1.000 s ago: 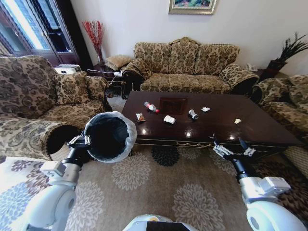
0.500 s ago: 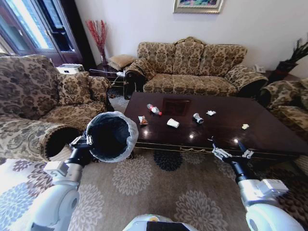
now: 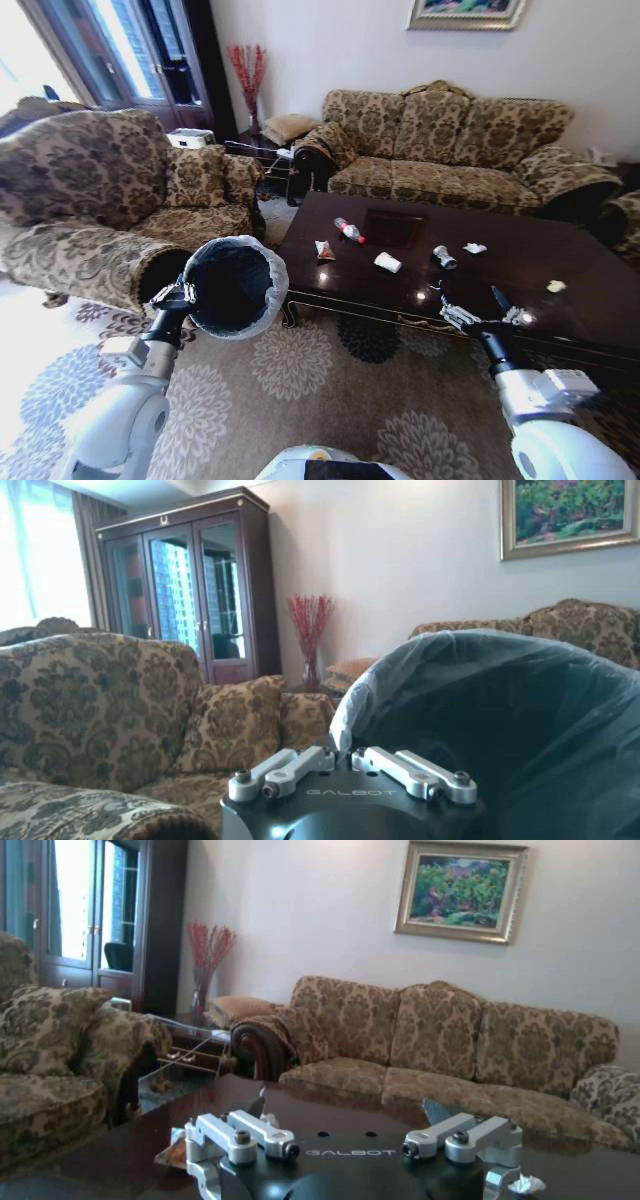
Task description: Move to the front of the table and place the trash on the table into the trash bin.
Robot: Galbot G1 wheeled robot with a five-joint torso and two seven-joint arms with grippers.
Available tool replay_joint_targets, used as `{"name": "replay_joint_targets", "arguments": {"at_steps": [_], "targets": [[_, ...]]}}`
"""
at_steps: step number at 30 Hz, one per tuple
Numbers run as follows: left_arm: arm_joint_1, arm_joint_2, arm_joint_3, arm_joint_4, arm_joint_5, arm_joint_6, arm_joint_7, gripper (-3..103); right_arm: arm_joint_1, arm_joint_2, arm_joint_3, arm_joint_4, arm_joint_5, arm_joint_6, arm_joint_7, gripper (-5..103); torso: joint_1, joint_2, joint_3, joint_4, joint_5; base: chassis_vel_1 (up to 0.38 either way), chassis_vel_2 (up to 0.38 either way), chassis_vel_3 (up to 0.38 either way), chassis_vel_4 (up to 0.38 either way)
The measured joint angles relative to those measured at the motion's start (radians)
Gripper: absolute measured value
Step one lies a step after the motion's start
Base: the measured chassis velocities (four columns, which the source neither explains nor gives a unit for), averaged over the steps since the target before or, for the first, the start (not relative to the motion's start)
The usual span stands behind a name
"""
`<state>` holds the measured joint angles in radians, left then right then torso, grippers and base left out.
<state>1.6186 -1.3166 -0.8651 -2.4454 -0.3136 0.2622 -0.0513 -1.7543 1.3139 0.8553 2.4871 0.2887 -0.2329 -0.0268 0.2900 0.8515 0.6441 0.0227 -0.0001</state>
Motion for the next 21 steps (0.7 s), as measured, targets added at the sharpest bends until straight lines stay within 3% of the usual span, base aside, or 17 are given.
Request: {"name": "replay_joint_targets", "arguments": {"at_steps": [11,21], "targets": [[0.009,-0.004,-0.002,-0.009,0.003,0.0,0.009,1,-0.003,0.012,-0.008,-0.011,-0.024,0.007,-0.011,100,0.0,0.0,0.0,0.0004,0.0001,-0.039,0.05,0.047,-0.046],[0.004,-0.007,-0.002,-0.007,0.004,0.0,0.01,1,0.0,0.007,-0.011,-0.011,-0.024,0.007,-0.002,100,0.0,0.0,0.0,0.0002,-0.0001,-0.222,0.208,0.223,-0.221]]}}
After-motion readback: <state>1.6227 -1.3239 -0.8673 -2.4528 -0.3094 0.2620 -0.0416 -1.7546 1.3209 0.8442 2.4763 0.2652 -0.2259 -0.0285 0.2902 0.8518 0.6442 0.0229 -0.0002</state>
